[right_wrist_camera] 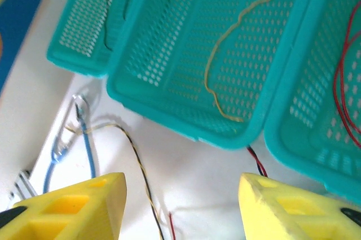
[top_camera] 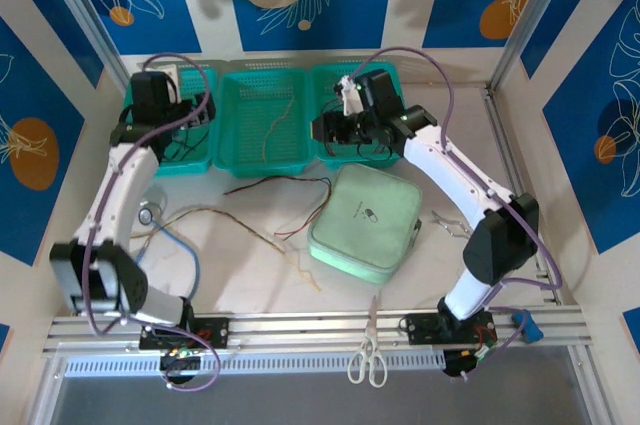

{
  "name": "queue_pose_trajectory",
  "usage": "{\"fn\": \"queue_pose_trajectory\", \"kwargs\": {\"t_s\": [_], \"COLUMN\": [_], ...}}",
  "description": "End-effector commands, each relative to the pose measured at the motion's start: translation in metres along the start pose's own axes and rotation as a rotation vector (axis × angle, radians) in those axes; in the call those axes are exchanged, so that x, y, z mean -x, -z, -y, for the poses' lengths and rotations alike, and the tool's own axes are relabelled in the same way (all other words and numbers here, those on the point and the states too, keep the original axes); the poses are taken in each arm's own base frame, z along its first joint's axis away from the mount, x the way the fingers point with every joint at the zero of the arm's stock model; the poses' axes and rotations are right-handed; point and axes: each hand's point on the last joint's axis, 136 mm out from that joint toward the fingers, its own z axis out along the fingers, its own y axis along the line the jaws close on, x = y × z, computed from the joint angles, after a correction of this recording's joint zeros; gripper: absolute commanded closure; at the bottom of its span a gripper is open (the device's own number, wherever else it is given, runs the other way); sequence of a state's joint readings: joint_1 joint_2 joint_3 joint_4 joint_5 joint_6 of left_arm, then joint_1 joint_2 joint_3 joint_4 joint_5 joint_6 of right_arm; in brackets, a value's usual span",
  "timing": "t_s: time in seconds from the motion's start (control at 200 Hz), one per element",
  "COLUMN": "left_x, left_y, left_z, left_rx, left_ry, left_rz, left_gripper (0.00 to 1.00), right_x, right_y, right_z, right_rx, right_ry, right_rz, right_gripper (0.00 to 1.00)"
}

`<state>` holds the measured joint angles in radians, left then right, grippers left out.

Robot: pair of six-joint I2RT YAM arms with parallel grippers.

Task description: Untangle the cables

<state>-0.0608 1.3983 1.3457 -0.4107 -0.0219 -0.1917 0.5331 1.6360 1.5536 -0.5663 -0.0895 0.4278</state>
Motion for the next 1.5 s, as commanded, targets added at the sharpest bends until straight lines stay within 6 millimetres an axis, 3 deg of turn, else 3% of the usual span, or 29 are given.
{"fn": "queue_pose_trajectory", "kwargs": {"t_s": [0.0, 0.13, 0.295, 0.385, 0.47, 0.61, 0.77, 0.97, 1.286, 1.496], "left_x": [-0.027, -0.060, -0.101, -0.123, -0.151, -0.188, -0.200, -0.204, -0.220, -0.220], "left_y": [0.024, 0.053, 0.079, 0.085, 0.085, 0.087, 0.096, 0.098, 0.103, 0.105], "left_z": [0.037, 0.053, 0.050, 0.049, 0.065, 0.062, 0.056, 0.058, 0.049, 0.050], "left_rx": [-0.155, -0.225, -0.229, -0.235, -0.327, -0.332, -0.315, -0.342, -0.301, -0.314], "left_ry": [-0.087, -0.030, 0.061, 0.156, 0.297, 0.395, 0.415, 0.457, 0.455, 0.485], "left_rz": [-0.019, -0.103, -0.219, -0.286, -0.355, -0.405, -0.396, -0.379, -0.394, -0.371], "left_gripper": [0.07, 0.08, 0.08, 0.08, 0.11, 0.13, 0.13, 0.12, 0.11, 0.12], "right_x": [-0.031, -0.062, -0.095, -0.115, -0.129, -0.137, -0.153, -0.166, -0.201, -0.214], "right_y": [0.010, 0.017, 0.032, 0.042, 0.047, 0.038, 0.013, -0.039, -0.070, -0.093], "right_z": [0.000, -0.021, -0.052, -0.068, -0.079, -0.082, -0.078, -0.063, -0.056, -0.036], "right_rx": [-0.063, -0.009, 0.208, 0.329, 0.406, 0.399, 0.327, 0.213, 0.289, 0.294], "right_ry": [0.064, 0.283, 0.592, 0.754, 0.873, 0.968, 1.100, 1.242, 1.248, 1.198], "right_rz": [-0.048, -0.061, -0.051, -0.065, -0.086, -0.199, -0.392, -0.533, -0.699, -0.782], "right_gripper": [0.45, 0.45, 0.44, 0.44, 0.43, 0.43, 0.43, 0.41, 0.42, 0.45]}}
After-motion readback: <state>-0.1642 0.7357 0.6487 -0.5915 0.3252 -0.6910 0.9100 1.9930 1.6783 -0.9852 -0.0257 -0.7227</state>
